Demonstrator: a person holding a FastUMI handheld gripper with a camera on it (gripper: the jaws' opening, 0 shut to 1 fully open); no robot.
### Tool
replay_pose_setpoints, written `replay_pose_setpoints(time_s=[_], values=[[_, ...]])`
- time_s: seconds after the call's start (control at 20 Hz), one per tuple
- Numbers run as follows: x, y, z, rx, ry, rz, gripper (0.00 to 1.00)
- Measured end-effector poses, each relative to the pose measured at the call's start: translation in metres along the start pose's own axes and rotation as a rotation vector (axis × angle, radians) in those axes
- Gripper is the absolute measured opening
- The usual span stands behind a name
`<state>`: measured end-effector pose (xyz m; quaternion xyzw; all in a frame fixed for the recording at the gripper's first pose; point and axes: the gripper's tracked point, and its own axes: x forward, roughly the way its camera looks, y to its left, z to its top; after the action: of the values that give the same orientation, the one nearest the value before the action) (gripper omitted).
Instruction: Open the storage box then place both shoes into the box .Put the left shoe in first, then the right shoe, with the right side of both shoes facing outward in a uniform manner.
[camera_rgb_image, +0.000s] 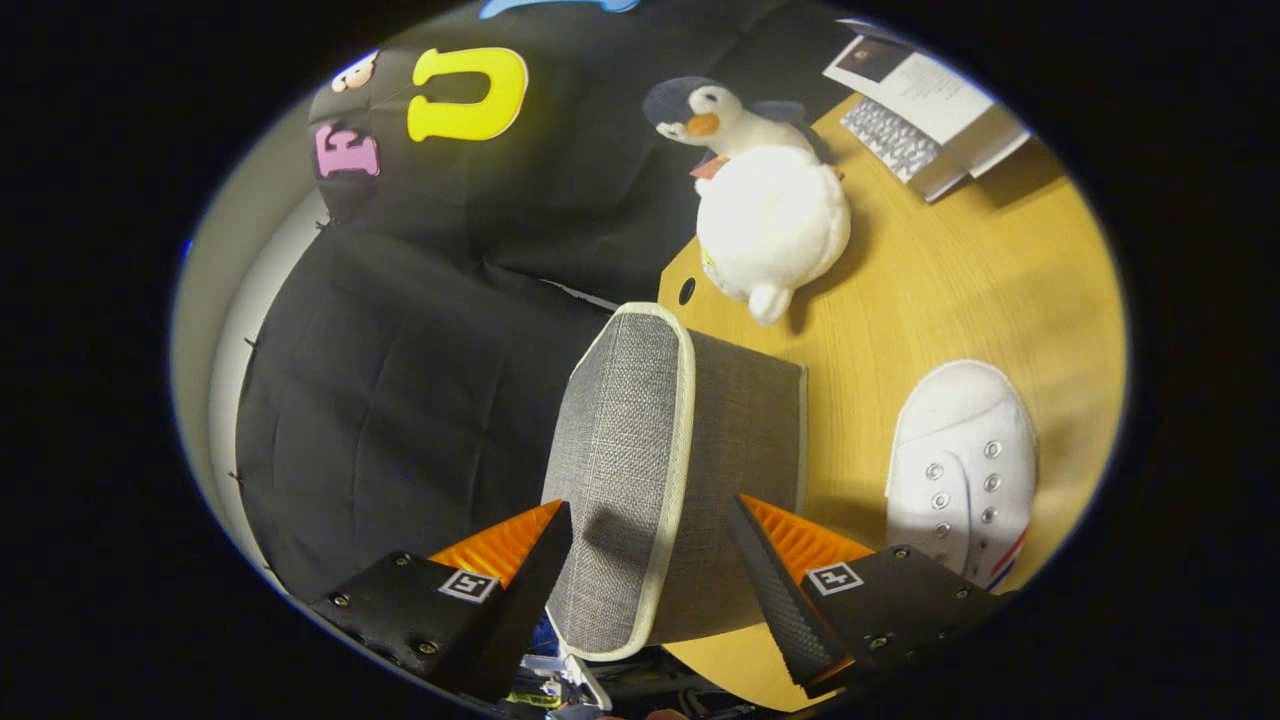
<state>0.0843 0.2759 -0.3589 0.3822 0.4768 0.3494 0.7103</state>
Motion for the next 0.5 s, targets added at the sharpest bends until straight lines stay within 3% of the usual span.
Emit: replay_pose_setpoints(time_s=[0.15, 0.25, 0.35, 0.4, 0.45, 0.5], values=[[0.01, 0.01, 0.0, 0.08, 0.019, 0.049, 0.88], [0.01, 0.017, 0.005, 0.093, 0.02, 0.066, 0.67], [0.022, 0.021, 0.004, 0.08, 0.016, 0.073, 0.38], [0.0, 0.031, 0.011, 0.081, 0.029, 0.103, 0.25], [0.0, 0.033, 0.011, 0.074, 0.026, 0.093, 0.24], [-0.001, 0.037, 0.015, 0.065, 0.028, 0.088, 0.04]])
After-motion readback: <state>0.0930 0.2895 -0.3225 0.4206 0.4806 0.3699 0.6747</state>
